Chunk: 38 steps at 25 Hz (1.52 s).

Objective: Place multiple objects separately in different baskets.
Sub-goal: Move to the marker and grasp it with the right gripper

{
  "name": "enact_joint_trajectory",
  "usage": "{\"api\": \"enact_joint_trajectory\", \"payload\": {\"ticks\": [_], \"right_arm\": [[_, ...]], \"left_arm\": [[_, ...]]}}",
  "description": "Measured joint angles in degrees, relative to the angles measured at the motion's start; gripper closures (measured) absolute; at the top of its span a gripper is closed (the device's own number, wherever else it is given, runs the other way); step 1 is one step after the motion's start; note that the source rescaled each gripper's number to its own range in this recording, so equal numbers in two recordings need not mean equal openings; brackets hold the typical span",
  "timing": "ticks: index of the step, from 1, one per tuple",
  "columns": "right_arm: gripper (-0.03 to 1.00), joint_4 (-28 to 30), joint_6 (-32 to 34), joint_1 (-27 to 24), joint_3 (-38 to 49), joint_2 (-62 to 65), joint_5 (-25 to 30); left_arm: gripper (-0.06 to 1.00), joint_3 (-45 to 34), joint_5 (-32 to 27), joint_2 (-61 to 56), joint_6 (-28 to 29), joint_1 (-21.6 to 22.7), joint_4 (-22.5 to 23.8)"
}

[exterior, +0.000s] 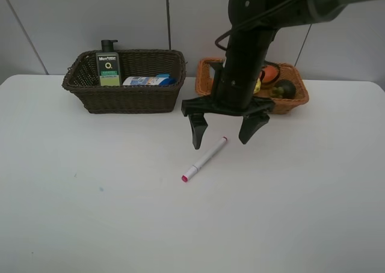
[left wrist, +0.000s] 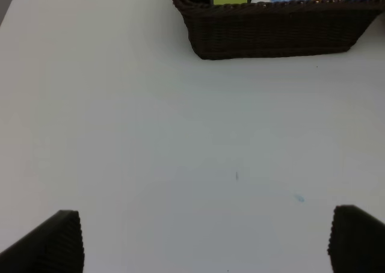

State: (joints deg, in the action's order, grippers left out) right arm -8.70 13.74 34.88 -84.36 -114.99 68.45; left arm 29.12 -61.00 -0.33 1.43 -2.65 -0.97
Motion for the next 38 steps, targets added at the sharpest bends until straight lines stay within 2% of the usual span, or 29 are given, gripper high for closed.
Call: {"api": "enact_joint_trajectory", "payload": {"ticks": [5,9,20,28,30,32,35,38], "right_arm": [[-0.03,-3.34,0.0,0.0,1.03,-2.95,-7.93],[-0.03,-3.19,1.35,0.0,1.03,-5.29,-13.48],[-0.03,-1.19,3.11,0.0,1.03,-10.9,-17.25],[-0.02,-0.93,4.5,0.0,0.78,-11.53,-17.35],[0.04,-0.48,4.57,0.0,0.73,-11.59,-17.24],[0.15,-0.36,4.57,0.0,0.73,-11.63,-17.39],[0.46,-0.36,4.57,0.0,0.73,-11.92,-17.44],[0.83,0.13,4.57,0.0,0.73,-12.18,-17.44]], "left_arm": [[-0.06,0.0,0.0,0.0,0.0,0.0,0.0],[-0.06,0.0,0.0,0.0,0.0,0.0,0.0],[-0.06,0.0,0.0,0.0,0.0,0.0,0.0],[-0.06,0.0,0.0,0.0,0.0,0.0,0.0],[-0.06,0.0,0.0,0.0,0.0,0.0,0.0],[-0.06,0.0,0.0,0.0,0.0,0.0,0.0],[-0.06,0.0,0.0,0.0,0.0,0.0,0.0],[-0.06,0.0,0.0,0.0,0.0,0.0,0.0]]}}
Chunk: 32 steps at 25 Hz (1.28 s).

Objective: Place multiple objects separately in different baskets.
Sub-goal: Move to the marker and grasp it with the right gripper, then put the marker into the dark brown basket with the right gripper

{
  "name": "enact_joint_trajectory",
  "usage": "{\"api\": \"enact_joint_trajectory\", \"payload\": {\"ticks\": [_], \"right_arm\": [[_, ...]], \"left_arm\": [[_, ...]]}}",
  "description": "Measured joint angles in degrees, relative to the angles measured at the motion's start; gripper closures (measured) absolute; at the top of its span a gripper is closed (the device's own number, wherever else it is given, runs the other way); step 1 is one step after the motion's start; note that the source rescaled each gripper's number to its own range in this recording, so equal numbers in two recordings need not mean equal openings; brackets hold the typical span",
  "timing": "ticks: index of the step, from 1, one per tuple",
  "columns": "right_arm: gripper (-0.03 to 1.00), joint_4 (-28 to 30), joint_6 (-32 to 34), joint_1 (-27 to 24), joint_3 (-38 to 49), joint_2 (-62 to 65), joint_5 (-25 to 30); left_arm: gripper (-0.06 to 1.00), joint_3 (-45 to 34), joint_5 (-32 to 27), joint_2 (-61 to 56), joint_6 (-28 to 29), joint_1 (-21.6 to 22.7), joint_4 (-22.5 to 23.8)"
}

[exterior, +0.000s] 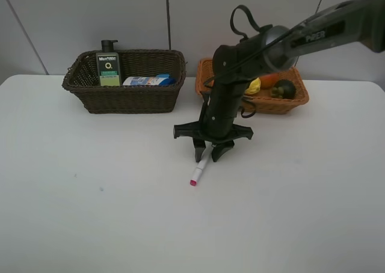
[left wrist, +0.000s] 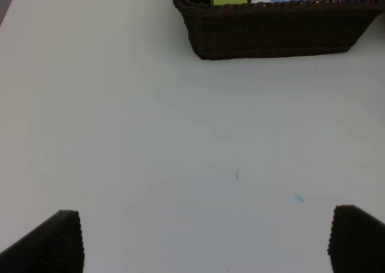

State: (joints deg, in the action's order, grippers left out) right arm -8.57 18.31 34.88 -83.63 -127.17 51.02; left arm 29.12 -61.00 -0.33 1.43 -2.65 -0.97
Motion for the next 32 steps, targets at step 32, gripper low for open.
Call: {"api": "enact_joint_trajectory", "payload": {"ticks": [32], "right_arm": [[0.97,22.35,-1.57,5.11,0.54,20.2,-51.02]], "left_arm": [[-0.06,0.0,0.0,0.0,0.0,0.0,0.0]]}}
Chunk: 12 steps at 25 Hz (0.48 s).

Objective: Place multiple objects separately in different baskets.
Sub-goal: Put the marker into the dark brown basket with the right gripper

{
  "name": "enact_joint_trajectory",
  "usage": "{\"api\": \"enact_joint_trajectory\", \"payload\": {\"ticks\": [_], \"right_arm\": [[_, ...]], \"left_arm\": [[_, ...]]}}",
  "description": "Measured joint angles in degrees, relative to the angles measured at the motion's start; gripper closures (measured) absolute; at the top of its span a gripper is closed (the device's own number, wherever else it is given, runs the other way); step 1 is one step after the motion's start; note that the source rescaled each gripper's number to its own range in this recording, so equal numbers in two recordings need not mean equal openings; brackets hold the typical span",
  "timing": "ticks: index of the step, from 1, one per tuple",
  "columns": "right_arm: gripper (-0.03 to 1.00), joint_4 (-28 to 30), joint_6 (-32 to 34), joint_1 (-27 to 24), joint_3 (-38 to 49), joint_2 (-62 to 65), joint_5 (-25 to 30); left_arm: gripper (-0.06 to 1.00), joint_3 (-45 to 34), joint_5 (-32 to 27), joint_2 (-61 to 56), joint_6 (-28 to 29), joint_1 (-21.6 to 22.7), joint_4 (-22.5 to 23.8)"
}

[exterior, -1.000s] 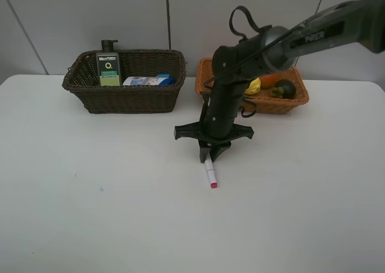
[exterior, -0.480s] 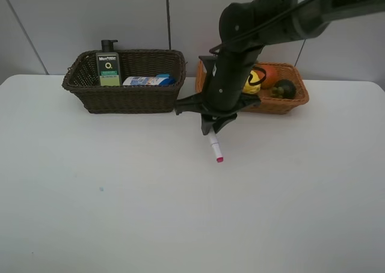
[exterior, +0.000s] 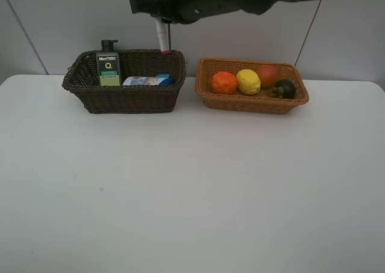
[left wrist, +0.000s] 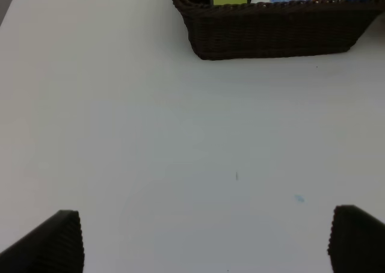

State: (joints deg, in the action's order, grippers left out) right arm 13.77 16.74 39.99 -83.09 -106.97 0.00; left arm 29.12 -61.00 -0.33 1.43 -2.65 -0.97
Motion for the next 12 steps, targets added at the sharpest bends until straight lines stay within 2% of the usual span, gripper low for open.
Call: {"api": "enact_joint_trajectory", "payload": {"ticks": [3,6,8,12], "right_arm": [[0.97,1.11,-0.06,-0.96,0.0,-4.37,-18.55],[0.97,0.89,-0.17,-2.38,-0.11,-11.33,-31.93],[0.97,-1.3,-0.17,-3.61,-1.07,-15.95,-35.58],[0.94,-4.0,-0.12,-5.75,-4.89,-23.52,-36.63]], "left_arm": [[-0.06,0.0,0.0,0.0,0.0,0.0,0.0],[-0.06,0.0,0.0,0.0,0.0,0.0,0.0],[-0.06,0.0,0.0,0.0,0.0,0.0,0.0],[-0.06,0.0,0.0,0.0,0.0,0.0,0.0]]}}
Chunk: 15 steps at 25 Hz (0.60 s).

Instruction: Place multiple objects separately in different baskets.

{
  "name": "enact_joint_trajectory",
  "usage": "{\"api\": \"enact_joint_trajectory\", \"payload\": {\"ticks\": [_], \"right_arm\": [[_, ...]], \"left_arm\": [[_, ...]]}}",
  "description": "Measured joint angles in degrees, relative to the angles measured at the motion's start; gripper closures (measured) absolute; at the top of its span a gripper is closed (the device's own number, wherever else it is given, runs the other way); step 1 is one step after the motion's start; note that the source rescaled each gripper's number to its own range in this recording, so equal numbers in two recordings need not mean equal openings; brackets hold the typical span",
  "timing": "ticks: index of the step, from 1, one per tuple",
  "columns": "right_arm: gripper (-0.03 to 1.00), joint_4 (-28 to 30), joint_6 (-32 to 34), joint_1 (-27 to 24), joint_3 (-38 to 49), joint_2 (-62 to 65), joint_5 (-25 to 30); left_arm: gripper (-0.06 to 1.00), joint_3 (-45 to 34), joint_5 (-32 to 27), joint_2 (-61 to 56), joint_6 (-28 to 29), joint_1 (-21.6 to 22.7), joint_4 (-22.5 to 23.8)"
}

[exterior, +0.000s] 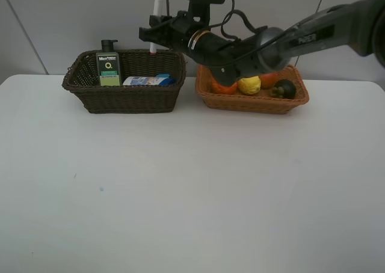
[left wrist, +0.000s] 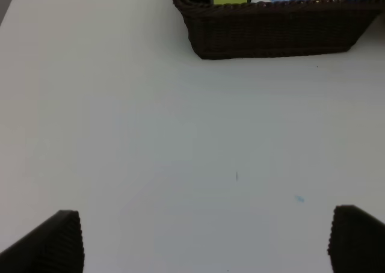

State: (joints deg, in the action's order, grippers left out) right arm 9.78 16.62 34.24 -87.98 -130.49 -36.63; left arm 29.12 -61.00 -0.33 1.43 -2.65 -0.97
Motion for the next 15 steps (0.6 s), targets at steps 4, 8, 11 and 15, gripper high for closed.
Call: {"api": "enact_joint_trajectory", "payload": {"ticks": [4,8,11,15], "right_arm": [[0.46,-1.37,0.0,-0.66,-4.24,-3.31,3.15],[0.04,-4.63,-0.46,-0.66,-6.17,-3.6,8.18],[-0.01,-4.96,-0.82,-0.66,-6.4,-2.31,13.94],[-0.02,-4.96,-3.48,-1.95,-6.4,3.84,25.03]], "left_arm": [[-0.06,0.0,0.0,0.0,0.0,0.0,0.0],[-0.06,0.0,0.0,0.0,0.0,0.0,0.0],[-0.06,0.0,0.0,0.0,0.0,0.0,0.0],[-0.06,0.0,0.0,0.0,0.0,0.0,0.0]]}}
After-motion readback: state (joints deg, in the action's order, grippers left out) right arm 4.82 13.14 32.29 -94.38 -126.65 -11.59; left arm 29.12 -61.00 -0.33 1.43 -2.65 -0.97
